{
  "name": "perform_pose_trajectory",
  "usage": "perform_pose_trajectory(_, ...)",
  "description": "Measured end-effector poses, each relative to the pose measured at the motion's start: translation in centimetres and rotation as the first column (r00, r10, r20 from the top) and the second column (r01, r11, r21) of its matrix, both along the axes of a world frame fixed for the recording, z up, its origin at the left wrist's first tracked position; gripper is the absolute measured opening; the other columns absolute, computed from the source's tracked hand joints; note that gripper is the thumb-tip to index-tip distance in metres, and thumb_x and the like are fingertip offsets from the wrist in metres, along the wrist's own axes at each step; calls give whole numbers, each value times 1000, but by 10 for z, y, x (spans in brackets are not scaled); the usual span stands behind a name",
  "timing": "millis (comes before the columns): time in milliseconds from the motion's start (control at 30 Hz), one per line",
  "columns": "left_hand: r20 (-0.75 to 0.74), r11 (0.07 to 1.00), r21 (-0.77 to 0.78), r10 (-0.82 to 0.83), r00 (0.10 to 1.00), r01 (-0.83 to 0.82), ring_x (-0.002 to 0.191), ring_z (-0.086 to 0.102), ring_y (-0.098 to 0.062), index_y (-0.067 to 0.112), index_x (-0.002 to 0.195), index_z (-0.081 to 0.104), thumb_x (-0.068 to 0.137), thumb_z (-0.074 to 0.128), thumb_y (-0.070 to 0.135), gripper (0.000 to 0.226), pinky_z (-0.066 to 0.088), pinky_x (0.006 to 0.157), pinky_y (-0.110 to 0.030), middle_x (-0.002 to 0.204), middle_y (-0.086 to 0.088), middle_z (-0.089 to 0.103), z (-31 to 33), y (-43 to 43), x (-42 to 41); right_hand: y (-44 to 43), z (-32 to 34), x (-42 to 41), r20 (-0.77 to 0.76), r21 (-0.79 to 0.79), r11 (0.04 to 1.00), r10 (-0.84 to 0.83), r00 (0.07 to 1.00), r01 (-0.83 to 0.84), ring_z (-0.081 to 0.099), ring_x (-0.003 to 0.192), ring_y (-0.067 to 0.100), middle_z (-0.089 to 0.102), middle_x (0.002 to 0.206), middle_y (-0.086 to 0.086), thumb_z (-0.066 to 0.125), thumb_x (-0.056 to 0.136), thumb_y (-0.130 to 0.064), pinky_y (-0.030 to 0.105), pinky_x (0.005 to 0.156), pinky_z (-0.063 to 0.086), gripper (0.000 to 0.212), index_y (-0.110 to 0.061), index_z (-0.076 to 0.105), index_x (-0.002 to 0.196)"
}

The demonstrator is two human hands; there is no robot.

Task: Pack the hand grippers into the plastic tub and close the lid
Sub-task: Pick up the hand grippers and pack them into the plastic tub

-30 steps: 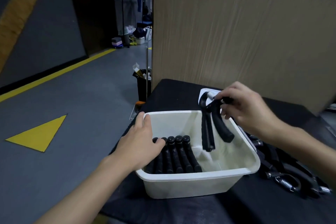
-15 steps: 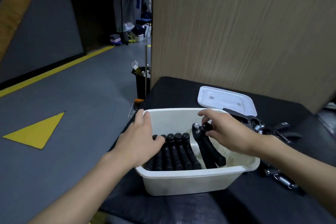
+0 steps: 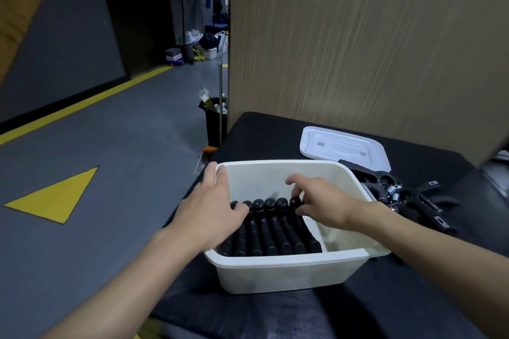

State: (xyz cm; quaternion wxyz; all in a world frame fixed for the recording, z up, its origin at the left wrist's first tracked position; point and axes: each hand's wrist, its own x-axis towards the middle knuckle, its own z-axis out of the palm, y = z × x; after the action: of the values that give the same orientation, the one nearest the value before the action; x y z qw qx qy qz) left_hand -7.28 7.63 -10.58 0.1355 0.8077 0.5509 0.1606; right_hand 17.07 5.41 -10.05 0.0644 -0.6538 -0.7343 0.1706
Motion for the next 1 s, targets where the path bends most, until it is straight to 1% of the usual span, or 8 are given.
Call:
perform_pose_trajectory(200, -1, 1000, 1, 8, 1000, -8, 113, 50, -22, 14, 146, 22, 90, 48, 44, 68, 40, 77, -36, 158, 11, 4, 1, -1, 0, -1, -2, 0, -29, -60, 993, -102, 994, 100, 63, 85, 16, 61, 114, -1, 69, 88, -27, 29, 80, 52, 40, -20, 53, 124)
perform_pose_trajectory(300, -3, 1000, -5, 14, 1000, -14, 116, 50, -23, 14, 148, 20, 90, 47, 44, 70, 39, 79, -36, 159, 11, 1, 0, -1, 0, -8, -1, 0, -123, -335, 920, -254, 959, 201, 72, 75, 22, 64, 107, 8, 67, 91, -34, 38, 78, 60, 43, -21, 47, 126)
perform_pose_trajectory(400, 12, 1000, -2, 8, 1000, -8, 107, 53, -23, 13, 145, 24, 89, 48, 43, 68, 43, 75, -36, 158, 11, 4, 1, 0, 0, -15, 4, -8, -171, -500, 846, -307, 936, 187, 70, 77, 27, 65, 96, 7, 58, 97, -24, 36, 75, 61, 26, -18, 49, 121)
perform_pose_trajectory(533, 6, 1000, -7, 8, 1000, -8, 106, 53, -22, 13, 145, 24, 89, 47, 43, 68, 43, 73, -35, 158, 11, 5, 2, 0, 0, -12, 3, -11, -221, -503, 845, -331, 918, 183, 67, 73, 28, 64, 96, 9, 56, 98, -13, 43, 77, 61, 22, -11, 53, 120)
perform_pose_trajectory(667, 14, 1000, -10, 7, 1000, -7, 105, 53, -22, 14, 142, 27, 89, 48, 42, 64, 45, 74, -36, 157, 11, 8, 4, -2, 0, -10, -2, -12, -238, -466, 857, -360, 902, 219, 67, 61, 19, 66, 101, 9, 55, 97, -9, 35, 63, 62, 26, -11, 56, 123)
perform_pose_trajectory(767, 8, 1000, -14, 2, 1000, -2, 103, 53, -21, 13, 141, 27, 89, 48, 42, 62, 50, 79, -40, 156, 10, 9, 6, -3, 0, -10, -4, -13, -255, -444, 867, -364, 896, 226, 68, 67, 23, 68, 104, 14, 53, 97, -9, 38, 63, 62, 21, -10, 59, 117)
perform_pose_trajectory(900, 8, 1000, -21, 3, 1000, -3, 101, 53, -20, 13, 139, 29, 90, 49, 42, 60, 51, 81, -40, 153, 8, 12, 10, -6, 0, -7, 1, -17, -202, -412, 877, -351, 914, 246, 69, 68, 29, 65, 87, 9, 50, 97, -7, 36, 60, 62, 19, 0, 62, 111)
perform_pose_trajectory(1000, 9, 1000, -14, 6, 1000, -6, 104, 51, -19, 13, 141, 28, 91, 49, 41, 61, 50, 82, -38, 150, 7, 16, 13, -8, 1, -4, 4, -21, -164, -411, 874, -352, 921, 261, 70, 67, 31, 63, 86, 10, 51, 96, -7, 38, 61, 62, 21, 3, 63, 110)
